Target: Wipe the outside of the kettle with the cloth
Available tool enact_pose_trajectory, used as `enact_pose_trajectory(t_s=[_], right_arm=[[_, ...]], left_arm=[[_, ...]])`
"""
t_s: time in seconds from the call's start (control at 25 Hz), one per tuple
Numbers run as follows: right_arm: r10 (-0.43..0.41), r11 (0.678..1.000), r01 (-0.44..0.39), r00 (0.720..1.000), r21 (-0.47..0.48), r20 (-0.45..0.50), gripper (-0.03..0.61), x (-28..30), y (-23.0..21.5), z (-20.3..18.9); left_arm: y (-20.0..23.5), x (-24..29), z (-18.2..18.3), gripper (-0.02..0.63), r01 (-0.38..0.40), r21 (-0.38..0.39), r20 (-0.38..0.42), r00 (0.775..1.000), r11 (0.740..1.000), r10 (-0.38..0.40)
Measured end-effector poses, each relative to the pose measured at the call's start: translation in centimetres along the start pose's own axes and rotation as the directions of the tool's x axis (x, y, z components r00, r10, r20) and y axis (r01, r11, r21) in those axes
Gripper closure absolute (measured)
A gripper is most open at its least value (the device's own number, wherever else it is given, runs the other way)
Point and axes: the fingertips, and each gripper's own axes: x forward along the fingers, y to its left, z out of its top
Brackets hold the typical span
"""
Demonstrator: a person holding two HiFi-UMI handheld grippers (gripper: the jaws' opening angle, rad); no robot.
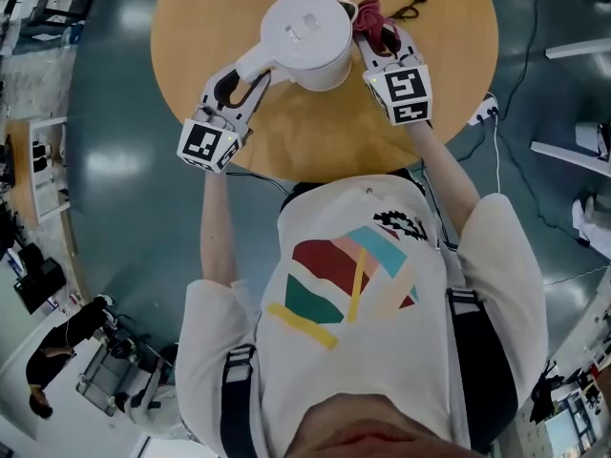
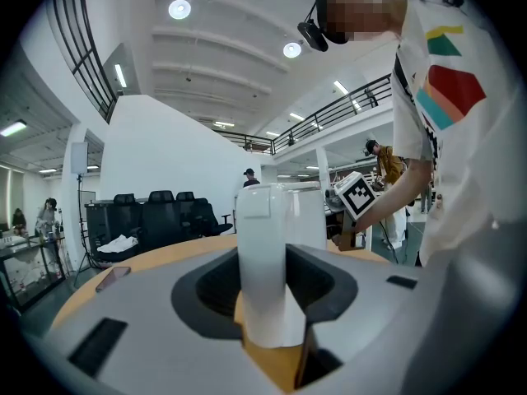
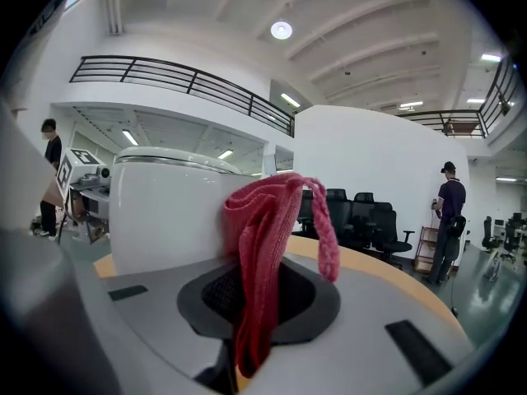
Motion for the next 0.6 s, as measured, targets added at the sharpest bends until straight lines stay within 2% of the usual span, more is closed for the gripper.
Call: enact_pose_trajectory(t_s=[0.16, 0.32, 0.44, 0.6], right_arm=[[-0.025, 0.999, 0.025, 1.000, 0.027, 0.003, 0.540, 0.0, -0.2, 0.0], [-0.093, 0.990, 0.091, 0.996, 0.105, 0.009, 0.540, -2.6, 0.0, -1.2], [-0.105, 0.985, 0.101, 0.994, 0.143, 0.025, 0.540, -5.3, 2.3, -1.6], [-0.084, 0.981, 0.071, 0.994, 0.181, 0.069, 0.540, -7.3, 7.6, -2.0]], left_arm=[[0.1, -0.1, -0.1, 0.420, -0.007, -0.001, 0.001, 1.000, 1.000, 0.007], [0.0, 0.0, -0.3, 0.420, -0.012, -0.006, 0.003, 1.000, 1.000, 0.012], [0.2, -0.1, 0.1, 0.420, -0.016, -0.009, 0.011, 1.000, 1.000, 0.016], [0.7, -0.5, 0.8, 0.420, -0.009, -0.011, 0.024, 1.000, 1.000, 0.009]])
